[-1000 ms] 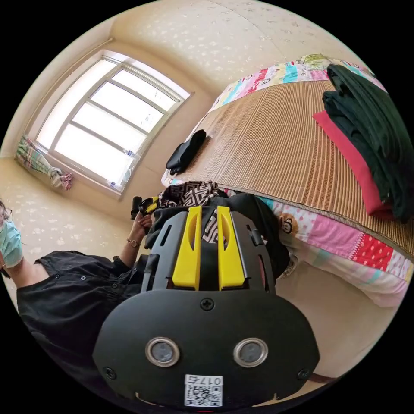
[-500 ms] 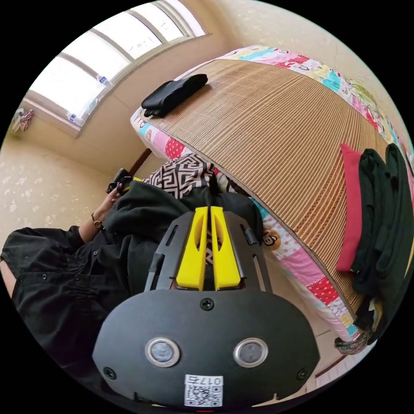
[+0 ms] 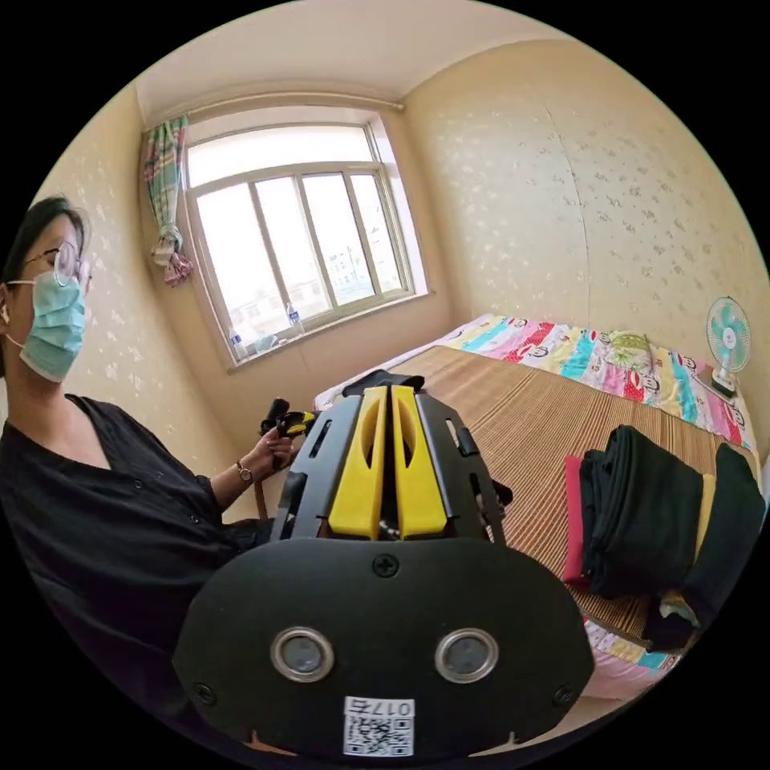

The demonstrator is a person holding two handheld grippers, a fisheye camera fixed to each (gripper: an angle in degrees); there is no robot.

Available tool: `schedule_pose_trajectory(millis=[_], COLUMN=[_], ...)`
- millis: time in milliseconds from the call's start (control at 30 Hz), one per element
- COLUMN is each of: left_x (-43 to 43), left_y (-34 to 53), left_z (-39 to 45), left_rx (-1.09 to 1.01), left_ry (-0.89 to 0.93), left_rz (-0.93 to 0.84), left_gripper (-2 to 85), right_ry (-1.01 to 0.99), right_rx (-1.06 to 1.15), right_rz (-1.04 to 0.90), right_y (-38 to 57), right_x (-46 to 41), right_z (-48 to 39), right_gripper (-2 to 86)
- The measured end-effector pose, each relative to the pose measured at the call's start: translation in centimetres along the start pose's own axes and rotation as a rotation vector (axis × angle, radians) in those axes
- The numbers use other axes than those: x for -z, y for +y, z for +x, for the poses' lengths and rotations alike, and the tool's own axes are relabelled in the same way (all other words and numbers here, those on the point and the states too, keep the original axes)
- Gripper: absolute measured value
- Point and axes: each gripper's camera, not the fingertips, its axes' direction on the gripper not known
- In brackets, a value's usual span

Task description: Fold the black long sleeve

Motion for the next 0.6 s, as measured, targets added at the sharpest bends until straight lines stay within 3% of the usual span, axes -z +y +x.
schedule_pose_trajectory(millis=[100,167,300,433,600], left_x=[-0.4,-0.9,-2.2,-2.1,-1.0], left_y=[-2.8,-3.5,-3.6,-3.5,-2.6], left_z=[11.1,19.2,27.9,37.0,46.7], left_rx=[-0.3,-0.503,-0.649,-0.786,-0.908], left_ry=[0.049,0.087,0.108,0.272,0.159], left_rz=[-0.01,-0.005,0.024,0.051,0.144], left_gripper=[0.4,0.4,0.3,0.2,0.4], right_ry=[-0.074,0.009,-0.011,-0.038,0.07], right_rx=[0.107,0.124,0.193,0.262,0.357], right_rz=[0.257,0.322,0.46,0.561,0.659], right_y=[-0.7,-1.1,-2.2,-3.6,-5.9], right_x=[7.9,11.1,16.5,20.6,24.9], right_z=[-2.9,-4.5,-7.8,-11.5,-16.9], right_gripper=[0.9,0.9,1.0,1.0,1.0])
